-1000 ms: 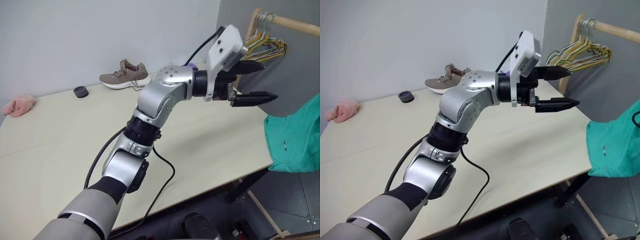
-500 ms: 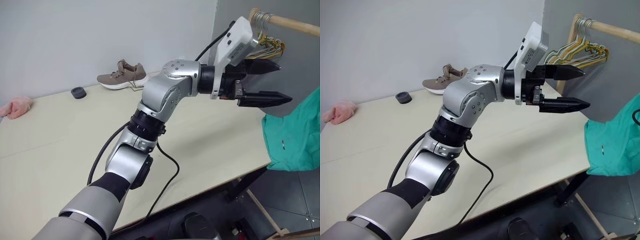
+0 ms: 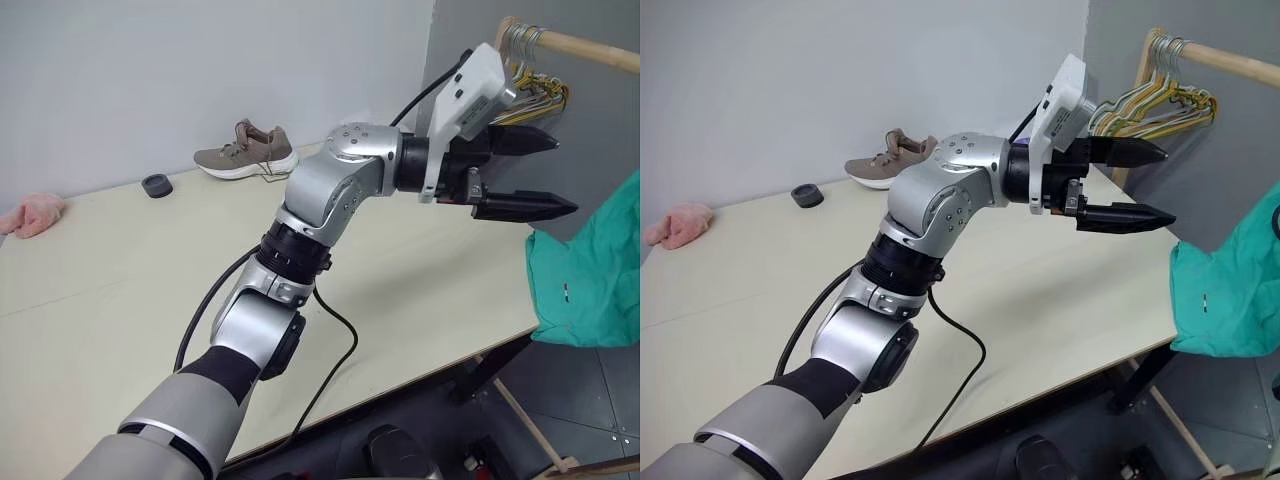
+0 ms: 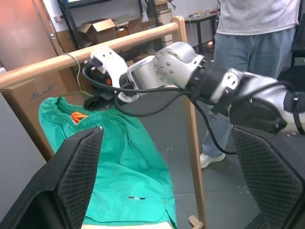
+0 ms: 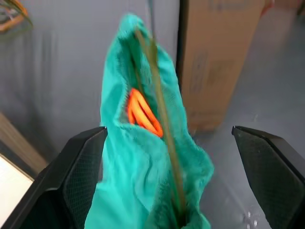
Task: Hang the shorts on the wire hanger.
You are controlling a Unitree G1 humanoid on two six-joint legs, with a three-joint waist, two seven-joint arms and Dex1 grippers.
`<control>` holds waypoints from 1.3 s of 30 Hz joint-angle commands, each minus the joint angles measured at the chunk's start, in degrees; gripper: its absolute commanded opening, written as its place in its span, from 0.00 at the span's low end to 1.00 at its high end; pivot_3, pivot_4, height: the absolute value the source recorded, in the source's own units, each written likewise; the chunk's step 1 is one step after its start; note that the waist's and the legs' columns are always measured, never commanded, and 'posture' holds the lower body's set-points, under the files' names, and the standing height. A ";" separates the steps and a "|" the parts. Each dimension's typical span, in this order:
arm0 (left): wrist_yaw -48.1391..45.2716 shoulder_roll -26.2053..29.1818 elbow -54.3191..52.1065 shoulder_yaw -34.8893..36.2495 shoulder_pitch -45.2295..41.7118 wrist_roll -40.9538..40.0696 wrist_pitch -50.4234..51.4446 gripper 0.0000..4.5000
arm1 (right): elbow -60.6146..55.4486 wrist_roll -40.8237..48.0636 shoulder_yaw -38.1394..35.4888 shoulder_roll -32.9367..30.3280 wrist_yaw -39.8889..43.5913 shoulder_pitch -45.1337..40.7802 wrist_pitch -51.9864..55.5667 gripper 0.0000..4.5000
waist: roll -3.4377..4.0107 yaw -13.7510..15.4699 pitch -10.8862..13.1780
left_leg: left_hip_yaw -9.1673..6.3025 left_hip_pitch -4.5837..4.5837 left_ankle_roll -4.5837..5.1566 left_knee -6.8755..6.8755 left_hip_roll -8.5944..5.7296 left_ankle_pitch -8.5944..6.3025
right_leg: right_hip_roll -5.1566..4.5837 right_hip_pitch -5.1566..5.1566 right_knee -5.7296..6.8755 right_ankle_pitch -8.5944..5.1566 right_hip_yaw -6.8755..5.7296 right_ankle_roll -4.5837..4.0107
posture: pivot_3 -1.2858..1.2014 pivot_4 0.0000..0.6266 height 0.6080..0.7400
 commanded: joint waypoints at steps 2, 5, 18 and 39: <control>0.55 1.88 -1.87 0.15 1.42 1.44 -1.26 1.00 | -19.21 -1.26 2.71 1.59 1.45 6.22 -5.43 0.99 | 0.02 -0.10 -0.01 | 0.00 0.00 0.00 0.00 0.00 0.00 | 0.00 0.00 0.01 0.00 0.02 0.02 | 0.37 0.06 1.00; 3.33 5.07 -1.70 0.48 4.50 4.84 -3.20 1.00 | -30.67 0.84 5.87 5.41 4.95 10.01 -8.69 0.99 | 0.05 -0.45 -0.03 | 0.01 0.04 -0.01 0.00 0.02 -0.01 | 0.01 -0.01 0.03 0.01 0.07 0.03 | 0.37 0.06 1.00; 44.30 20.46 -16.56 16.18 42.74 25.95 -3.91 1.00 | -39.13 -1.47 34.64 31.37 18.07 24.30 -34.96 0.99 | -0.25 1.65 -0.29 | -0.77 -0.03 0.03 0.13 0.13 -0.09 | -0.29 -0.12 0.21 0.23 -0.27 -0.31 | 0.45 0.04 1.00; 48.30 18.55 -21.96 25.50 58.06 19.06 -8.08 1.00 | -10.49 -4.20 35.43 44.14 22.28 19.87 -50.50 0.99 | -1.10 19.09 1.14 | -1.27 0.77 0.08 0.27 0.14 -0.01 | -0.12 0.79 0.08 0.72 -0.81 -0.82 | 0.54 0.19 1.00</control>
